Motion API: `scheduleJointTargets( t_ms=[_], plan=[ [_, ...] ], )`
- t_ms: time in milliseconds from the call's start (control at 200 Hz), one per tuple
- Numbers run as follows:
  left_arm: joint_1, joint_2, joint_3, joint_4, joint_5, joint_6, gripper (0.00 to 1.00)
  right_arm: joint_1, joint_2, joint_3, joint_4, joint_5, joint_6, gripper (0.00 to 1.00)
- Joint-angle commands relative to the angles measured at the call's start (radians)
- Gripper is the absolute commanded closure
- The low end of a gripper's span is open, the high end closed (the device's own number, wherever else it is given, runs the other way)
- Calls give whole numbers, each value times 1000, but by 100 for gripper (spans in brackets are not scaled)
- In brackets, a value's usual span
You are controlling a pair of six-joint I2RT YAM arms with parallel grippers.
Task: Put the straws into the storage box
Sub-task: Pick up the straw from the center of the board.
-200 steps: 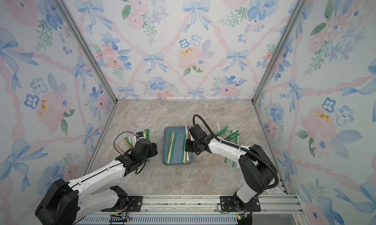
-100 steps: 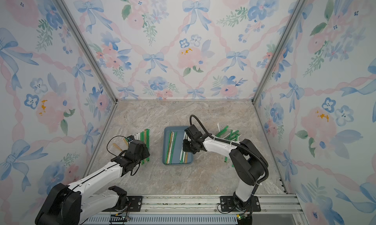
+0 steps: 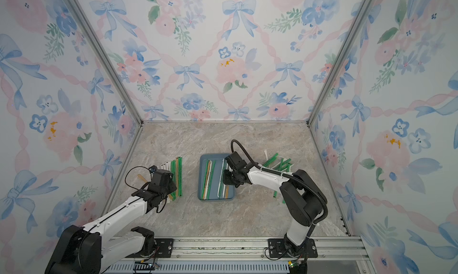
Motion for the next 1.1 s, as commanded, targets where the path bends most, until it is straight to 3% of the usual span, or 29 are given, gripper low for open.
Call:
scheduleJointTargets(
  t_ms=[0,735,1095],
  plan=[
    [26,7,-6,-30,-3,14,53,10,-34,11,-22,18,-18,68],
    [59,126,65,-27,22,32,73,1,-48,-9,-5,13,-26,68],
    [59,90,67,-26,28,47,75,-2,-46,-7,-7,15,-26,68]
  ],
)
